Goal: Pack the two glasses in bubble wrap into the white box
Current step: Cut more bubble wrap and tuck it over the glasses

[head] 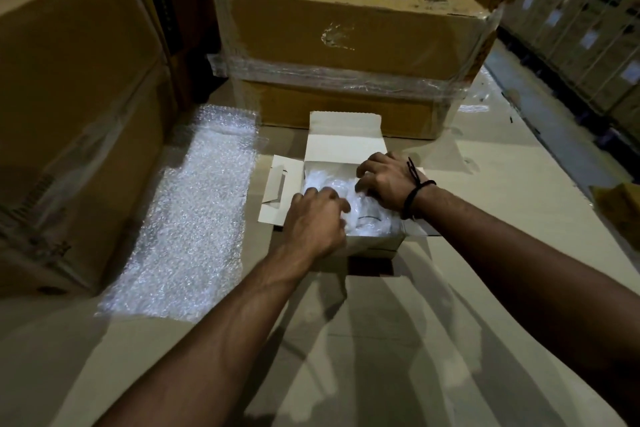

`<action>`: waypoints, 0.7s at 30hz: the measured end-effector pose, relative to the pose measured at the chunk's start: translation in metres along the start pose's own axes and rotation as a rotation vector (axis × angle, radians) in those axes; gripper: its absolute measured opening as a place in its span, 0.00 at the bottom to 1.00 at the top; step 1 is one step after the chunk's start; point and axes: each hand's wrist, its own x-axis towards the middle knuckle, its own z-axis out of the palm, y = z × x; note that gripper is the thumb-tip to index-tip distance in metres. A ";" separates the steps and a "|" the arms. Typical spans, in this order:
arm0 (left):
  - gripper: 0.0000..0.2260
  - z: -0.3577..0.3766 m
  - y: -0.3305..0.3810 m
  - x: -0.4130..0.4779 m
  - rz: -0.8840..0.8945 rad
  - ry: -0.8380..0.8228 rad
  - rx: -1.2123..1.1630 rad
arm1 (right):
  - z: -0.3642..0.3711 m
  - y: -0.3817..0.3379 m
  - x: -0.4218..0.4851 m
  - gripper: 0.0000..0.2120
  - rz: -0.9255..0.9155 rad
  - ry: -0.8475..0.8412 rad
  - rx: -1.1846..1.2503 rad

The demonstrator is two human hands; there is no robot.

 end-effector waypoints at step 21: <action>0.19 -0.001 -0.002 -0.012 -0.040 -0.007 -0.179 | -0.016 -0.009 -0.011 0.21 0.038 -0.152 0.017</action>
